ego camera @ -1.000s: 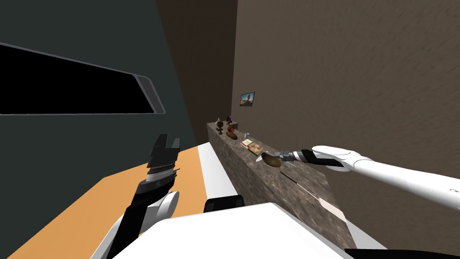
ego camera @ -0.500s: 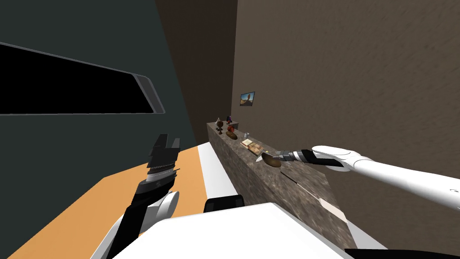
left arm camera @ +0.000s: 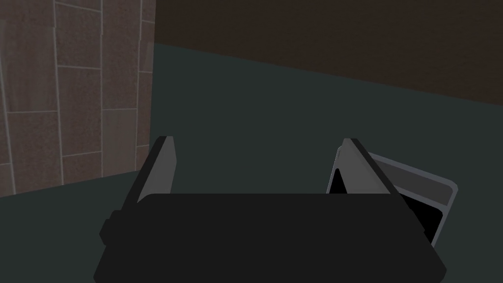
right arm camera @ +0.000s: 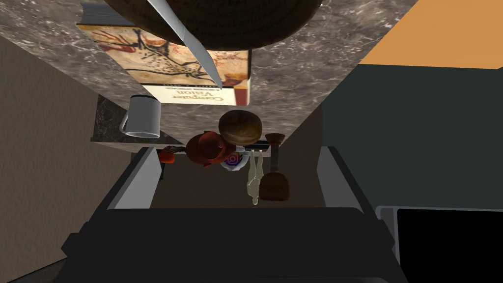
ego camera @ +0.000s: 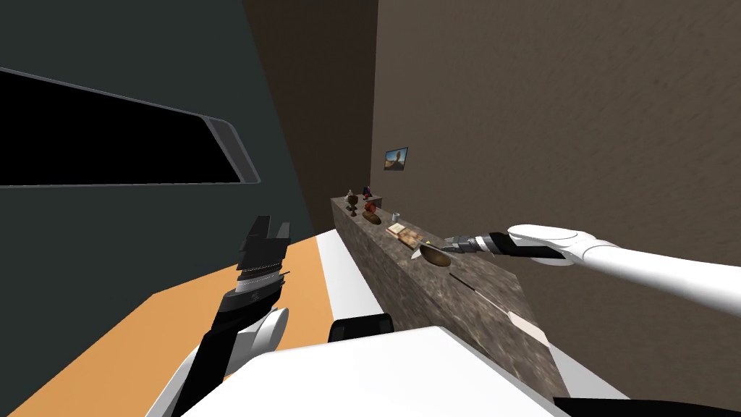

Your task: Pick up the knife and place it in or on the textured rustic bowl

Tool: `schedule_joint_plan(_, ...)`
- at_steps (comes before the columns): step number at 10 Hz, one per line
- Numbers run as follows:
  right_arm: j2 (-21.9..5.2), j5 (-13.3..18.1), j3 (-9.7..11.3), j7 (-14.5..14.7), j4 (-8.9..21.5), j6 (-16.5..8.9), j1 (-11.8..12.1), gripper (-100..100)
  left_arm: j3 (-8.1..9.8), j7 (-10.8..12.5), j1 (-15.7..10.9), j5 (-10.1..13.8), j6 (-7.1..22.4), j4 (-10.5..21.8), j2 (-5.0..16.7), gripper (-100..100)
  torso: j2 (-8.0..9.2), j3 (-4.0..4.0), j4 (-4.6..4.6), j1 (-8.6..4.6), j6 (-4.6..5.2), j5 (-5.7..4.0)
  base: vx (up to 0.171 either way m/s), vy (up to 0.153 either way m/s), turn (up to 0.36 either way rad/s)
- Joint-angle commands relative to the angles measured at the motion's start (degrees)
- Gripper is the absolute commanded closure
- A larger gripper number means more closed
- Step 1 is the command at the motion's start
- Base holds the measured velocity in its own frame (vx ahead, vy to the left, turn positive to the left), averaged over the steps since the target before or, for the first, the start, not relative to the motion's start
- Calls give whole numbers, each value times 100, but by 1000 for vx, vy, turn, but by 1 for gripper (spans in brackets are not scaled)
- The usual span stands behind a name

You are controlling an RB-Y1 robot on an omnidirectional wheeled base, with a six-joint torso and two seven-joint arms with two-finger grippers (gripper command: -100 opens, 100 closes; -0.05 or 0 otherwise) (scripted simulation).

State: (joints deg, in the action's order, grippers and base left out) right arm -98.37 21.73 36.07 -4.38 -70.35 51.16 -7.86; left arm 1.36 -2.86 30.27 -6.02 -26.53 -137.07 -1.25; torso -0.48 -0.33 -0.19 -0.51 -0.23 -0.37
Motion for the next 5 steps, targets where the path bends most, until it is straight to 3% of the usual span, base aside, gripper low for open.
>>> schedule_joint_plan(1,-222,-33,-11,-116,-48,137,-118,-100,0,0,0,0,0,0,0,0,0,0,0,0,0,0,-1,32,-65)
schedule_joint_plan(2,-310,-55,-17,-152,-86,171,-147,-100,0,0,0,0,0,0,0,0,0,0,0,1,1,0,-3,29,-53)
schedule_joint_plan(3,-215,-5,-4,-133,-66,118,-144,-100,0,0,0,0,0,0,0,0,0,0,0,0,0,0,-2,12,-9)
schedule_joint_plan(4,-226,-7,-5,-149,-73,125,-149,0,0,0,0,0,0,0,0,0,-1,-1,-1,-7,-1,-3,0,0,0)
schedule_joint_plan(5,-225,-6,-5,-147,-73,124,-149,0,0,0,0,0,0,0,0,0,-2,-1,-1,-12,-1,-5,0,0,0)
